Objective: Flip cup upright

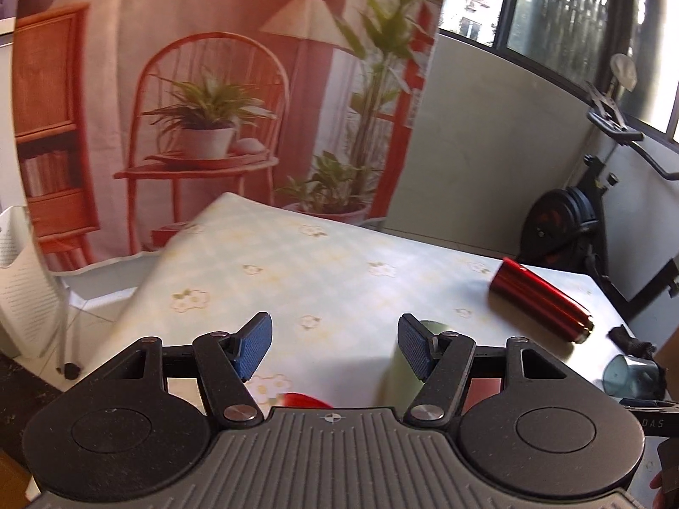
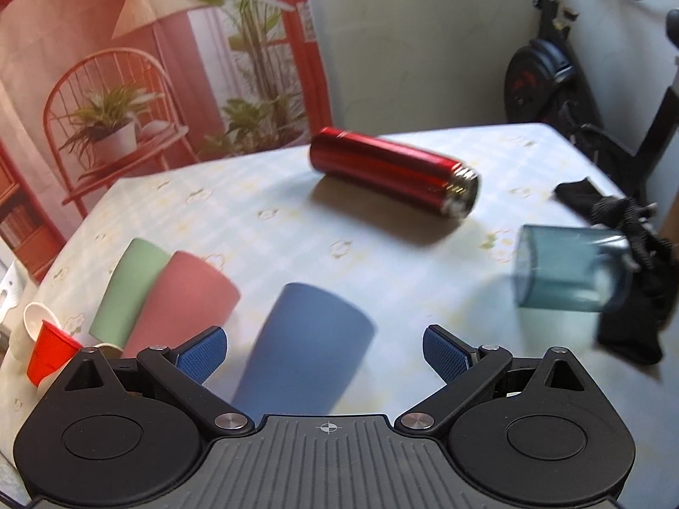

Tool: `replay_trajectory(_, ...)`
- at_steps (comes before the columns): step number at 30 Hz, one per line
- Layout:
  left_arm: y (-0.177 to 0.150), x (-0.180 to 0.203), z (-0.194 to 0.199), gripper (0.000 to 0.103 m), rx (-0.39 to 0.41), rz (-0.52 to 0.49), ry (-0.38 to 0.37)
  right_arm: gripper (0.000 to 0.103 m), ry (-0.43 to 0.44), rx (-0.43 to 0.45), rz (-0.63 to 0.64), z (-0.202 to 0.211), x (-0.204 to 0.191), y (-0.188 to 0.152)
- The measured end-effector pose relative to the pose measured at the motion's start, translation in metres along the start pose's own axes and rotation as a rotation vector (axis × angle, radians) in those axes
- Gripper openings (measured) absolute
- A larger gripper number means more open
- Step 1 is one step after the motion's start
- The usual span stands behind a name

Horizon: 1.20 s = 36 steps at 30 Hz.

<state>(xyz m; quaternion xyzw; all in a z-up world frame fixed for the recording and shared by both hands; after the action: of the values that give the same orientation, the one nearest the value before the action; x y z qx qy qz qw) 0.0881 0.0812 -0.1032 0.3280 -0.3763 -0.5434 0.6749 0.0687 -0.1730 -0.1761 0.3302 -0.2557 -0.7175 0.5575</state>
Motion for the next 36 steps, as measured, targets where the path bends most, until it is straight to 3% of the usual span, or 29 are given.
replay_trajectory(14,-0.005,-0.018,0.004,0.068,0.017,0.029,0.034,0.097,0.0,-0.079,-0.056,-0.037,-0.006,-0.011)
replay_trajectory(17,-0.01,-0.014,0.005,0.068,0.012,0.02,0.022,0.087,0.001,-0.094,-0.074,-0.042,-0.002,-0.012)
replay_trajectory(22,-0.014,-0.01,0.003,0.068,-0.003,0.012,0.001,0.082,0.018,-0.104,-0.11,-0.049,0.005,-0.012)
replay_trajectory(36,-0.016,-0.009,0.001,0.068,-0.032,0.025,-0.024,0.079,0.093,-0.16,-0.234,-0.063,0.021,0.001)
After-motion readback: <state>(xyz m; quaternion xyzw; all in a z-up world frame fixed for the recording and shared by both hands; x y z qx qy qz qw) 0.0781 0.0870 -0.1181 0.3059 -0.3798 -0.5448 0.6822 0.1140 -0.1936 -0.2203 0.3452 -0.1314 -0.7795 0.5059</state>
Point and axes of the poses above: each gripper's, at about its wrist camera, not at the fingertips, and z roughly against the way its jaws point, x to its right, y to its top, the point moved 1 cm from there along -z, roughly the way its jaws point, and after that the axes turned 5 degrees about x, right-handed, at the moved point
